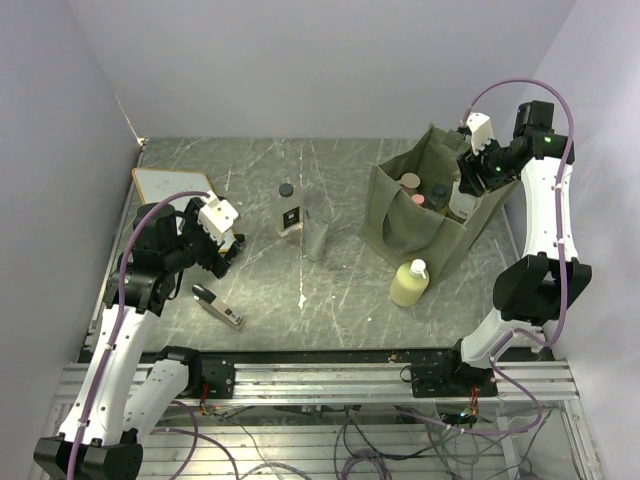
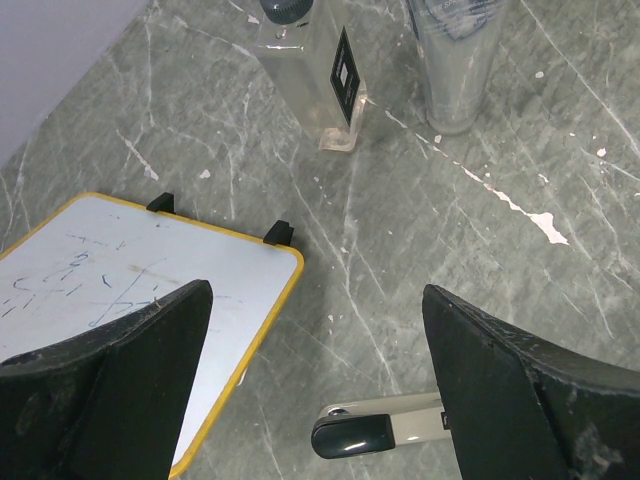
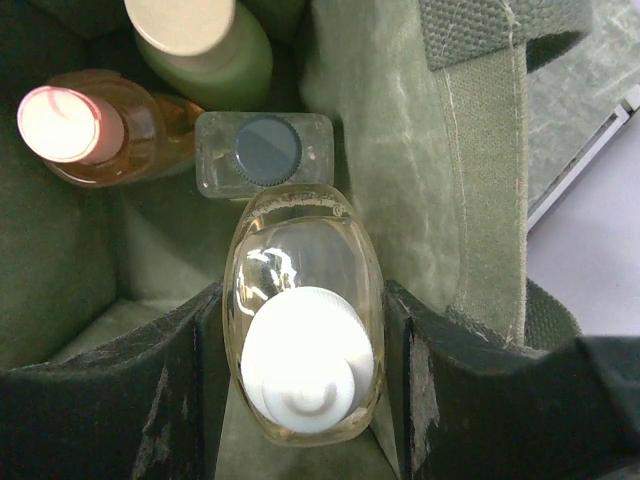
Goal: Place the personal care products into the canvas bag
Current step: Place the care product in the canvas bag.
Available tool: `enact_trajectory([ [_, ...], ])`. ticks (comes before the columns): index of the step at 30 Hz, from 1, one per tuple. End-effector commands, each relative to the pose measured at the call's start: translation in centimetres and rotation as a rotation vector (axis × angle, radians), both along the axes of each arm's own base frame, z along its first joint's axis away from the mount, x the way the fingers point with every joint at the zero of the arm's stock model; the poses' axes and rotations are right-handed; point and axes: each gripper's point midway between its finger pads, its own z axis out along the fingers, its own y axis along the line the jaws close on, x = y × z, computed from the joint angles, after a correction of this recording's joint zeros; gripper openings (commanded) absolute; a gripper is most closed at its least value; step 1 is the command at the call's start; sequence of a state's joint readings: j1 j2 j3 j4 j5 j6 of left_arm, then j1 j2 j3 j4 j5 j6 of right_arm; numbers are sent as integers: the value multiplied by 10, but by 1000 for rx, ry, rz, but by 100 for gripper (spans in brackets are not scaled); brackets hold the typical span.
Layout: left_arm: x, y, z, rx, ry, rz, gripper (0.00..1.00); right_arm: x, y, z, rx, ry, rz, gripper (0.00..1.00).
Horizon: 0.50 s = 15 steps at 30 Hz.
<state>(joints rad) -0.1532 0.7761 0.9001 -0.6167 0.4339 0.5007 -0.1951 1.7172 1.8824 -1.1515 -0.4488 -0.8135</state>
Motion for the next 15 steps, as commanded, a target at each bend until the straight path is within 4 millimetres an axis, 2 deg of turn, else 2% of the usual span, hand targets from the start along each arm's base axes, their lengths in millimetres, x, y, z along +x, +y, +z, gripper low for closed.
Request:
enact_trajectory([
  [1,2,-3,10,-13,-45,-26,97,8,-9,16,-52,-70,0,0],
  [15,-1,-5,11,-10,-57,-49,97,-4,-13,-14,-92,24,29,2],
])
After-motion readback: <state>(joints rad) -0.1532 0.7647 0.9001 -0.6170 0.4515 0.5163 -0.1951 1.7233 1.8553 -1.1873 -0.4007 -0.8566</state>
